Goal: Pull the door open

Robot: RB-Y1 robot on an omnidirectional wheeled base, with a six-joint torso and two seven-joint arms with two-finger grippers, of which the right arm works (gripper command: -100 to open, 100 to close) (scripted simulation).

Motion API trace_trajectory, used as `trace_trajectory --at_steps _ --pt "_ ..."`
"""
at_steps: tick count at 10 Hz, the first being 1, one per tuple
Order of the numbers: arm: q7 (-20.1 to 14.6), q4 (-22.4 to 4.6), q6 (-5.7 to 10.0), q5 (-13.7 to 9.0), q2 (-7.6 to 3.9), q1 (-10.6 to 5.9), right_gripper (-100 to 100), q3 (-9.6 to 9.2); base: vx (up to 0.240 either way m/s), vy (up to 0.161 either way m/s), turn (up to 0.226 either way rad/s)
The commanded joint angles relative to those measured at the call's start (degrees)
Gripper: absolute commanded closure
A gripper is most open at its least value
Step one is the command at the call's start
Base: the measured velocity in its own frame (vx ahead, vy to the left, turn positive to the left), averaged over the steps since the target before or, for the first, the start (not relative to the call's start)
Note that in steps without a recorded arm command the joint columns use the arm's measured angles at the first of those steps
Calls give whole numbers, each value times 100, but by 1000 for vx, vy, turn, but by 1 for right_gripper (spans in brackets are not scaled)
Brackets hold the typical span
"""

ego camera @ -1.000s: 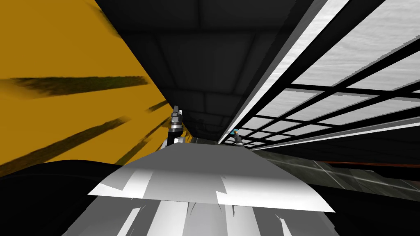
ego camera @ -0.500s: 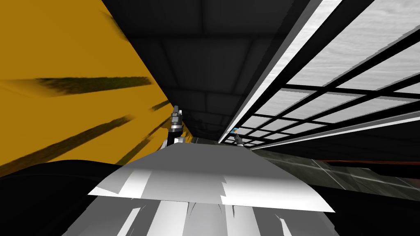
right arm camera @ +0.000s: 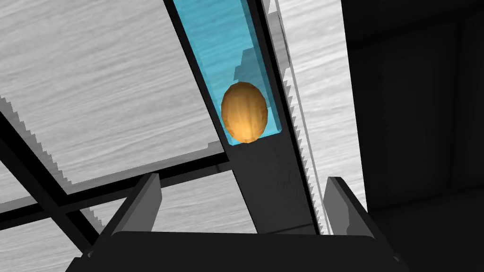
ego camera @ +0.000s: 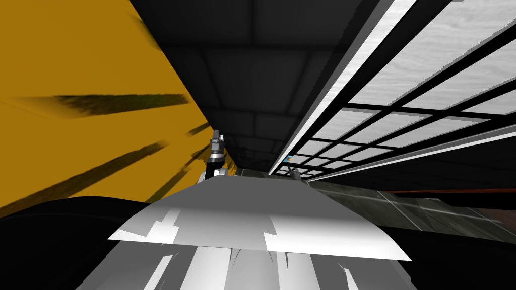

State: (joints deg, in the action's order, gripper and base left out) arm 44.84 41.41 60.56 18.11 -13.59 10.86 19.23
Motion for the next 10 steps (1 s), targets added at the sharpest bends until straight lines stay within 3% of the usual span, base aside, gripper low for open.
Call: trace_trajectory --at_steps 1,4,5,10 --pt "226 30 100 85 -35 111 -100 50 -41 37 -47" --pt "520 55 220 200 -76 256 -100 119 -34 40 -33" --pt "449 98 177 180 -59 258 -100 103 -13 14 -7" --pt "577 37 36 140 -3 81 -100 144 175 -25 37"
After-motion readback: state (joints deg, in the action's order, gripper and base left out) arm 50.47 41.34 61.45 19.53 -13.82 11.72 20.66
